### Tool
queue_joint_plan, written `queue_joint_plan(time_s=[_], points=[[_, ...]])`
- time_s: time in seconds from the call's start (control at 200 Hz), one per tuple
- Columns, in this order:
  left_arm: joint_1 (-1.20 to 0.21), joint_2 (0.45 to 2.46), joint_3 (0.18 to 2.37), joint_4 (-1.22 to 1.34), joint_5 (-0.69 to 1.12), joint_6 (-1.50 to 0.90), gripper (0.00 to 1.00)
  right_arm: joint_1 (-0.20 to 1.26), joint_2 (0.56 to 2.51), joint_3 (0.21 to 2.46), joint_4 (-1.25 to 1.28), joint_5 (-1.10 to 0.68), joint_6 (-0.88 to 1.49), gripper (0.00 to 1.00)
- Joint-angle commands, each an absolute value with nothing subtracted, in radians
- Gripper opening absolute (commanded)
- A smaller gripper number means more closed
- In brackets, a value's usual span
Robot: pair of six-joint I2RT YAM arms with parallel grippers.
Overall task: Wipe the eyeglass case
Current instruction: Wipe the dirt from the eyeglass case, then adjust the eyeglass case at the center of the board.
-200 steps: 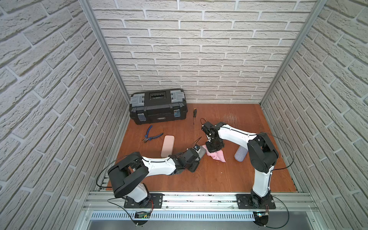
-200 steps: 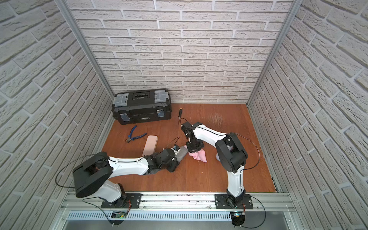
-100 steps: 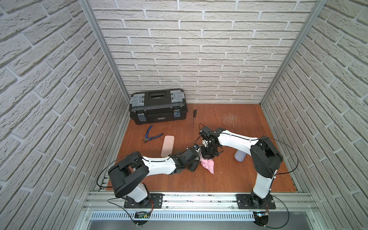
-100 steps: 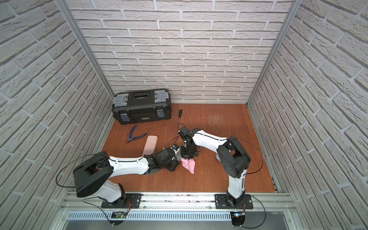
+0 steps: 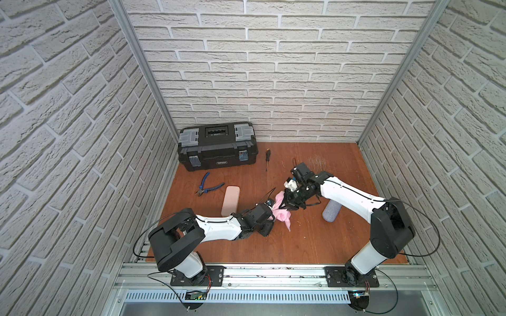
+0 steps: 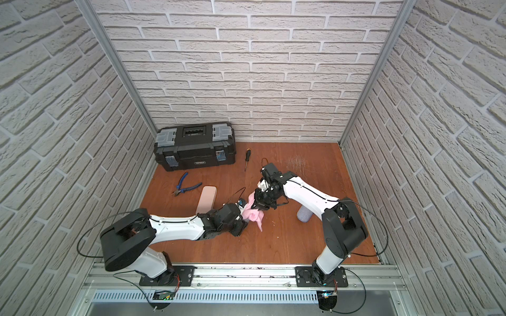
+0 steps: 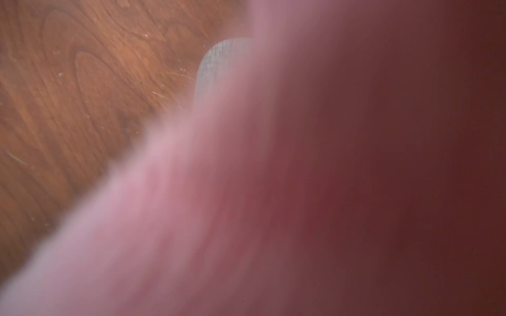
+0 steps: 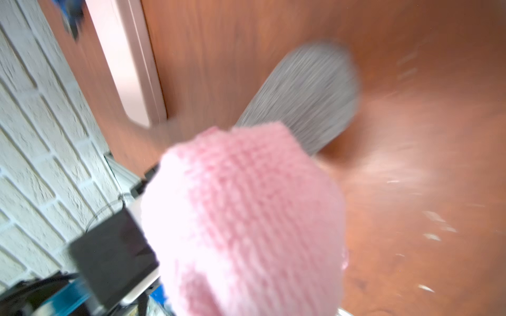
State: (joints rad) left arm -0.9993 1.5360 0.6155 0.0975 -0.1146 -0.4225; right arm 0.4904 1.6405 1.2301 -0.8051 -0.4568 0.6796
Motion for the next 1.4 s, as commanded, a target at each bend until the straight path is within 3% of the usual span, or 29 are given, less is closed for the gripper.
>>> queue_joint_plan(time_s=[0.0,0.16,0.335,0.485,0.585,0.685,0.895,1.395], points=[[-1.008,1.548,0.583,0.058,-0.069,-0.417,0.53,0.499,1.687,1.27,-0.941,-0.19,0.573,0.02],[-1.009,1.534,0.581,0.046,-0.084,-0.434,0.55,0.599,1.784,1.355,-0.901,-0.102,0.591,0.02],[-1.015,1.497,0.57,0.054,-0.107,-0.456,0.56,0.614,1.909,1.385,-0.833,-0.209,0.591,0.02],[-1.026,1.493,0.587,0.002,-0.14,-0.462,0.57,0.528,1.914,1.45,-0.943,0.1,0.515,0.02],[-1.026,1.487,0.616,-0.069,-0.157,-0.489,0.65,0.514,1.869,1.496,-1.011,0.228,0.473,0.02],[-1.026,1.484,0.651,-0.13,-0.162,-0.524,0.81,0.515,1.842,1.473,-1.025,0.135,0.47,0.02],[-1.025,1.533,0.791,-0.291,-0.114,-0.555,0.98,0.54,1.881,1.351,-0.928,0.101,0.511,0.02],[-1.033,1.506,0.838,-0.235,0.019,-0.638,0.98,0.615,2.086,1.698,-0.96,-0.081,0.484,0.02]])
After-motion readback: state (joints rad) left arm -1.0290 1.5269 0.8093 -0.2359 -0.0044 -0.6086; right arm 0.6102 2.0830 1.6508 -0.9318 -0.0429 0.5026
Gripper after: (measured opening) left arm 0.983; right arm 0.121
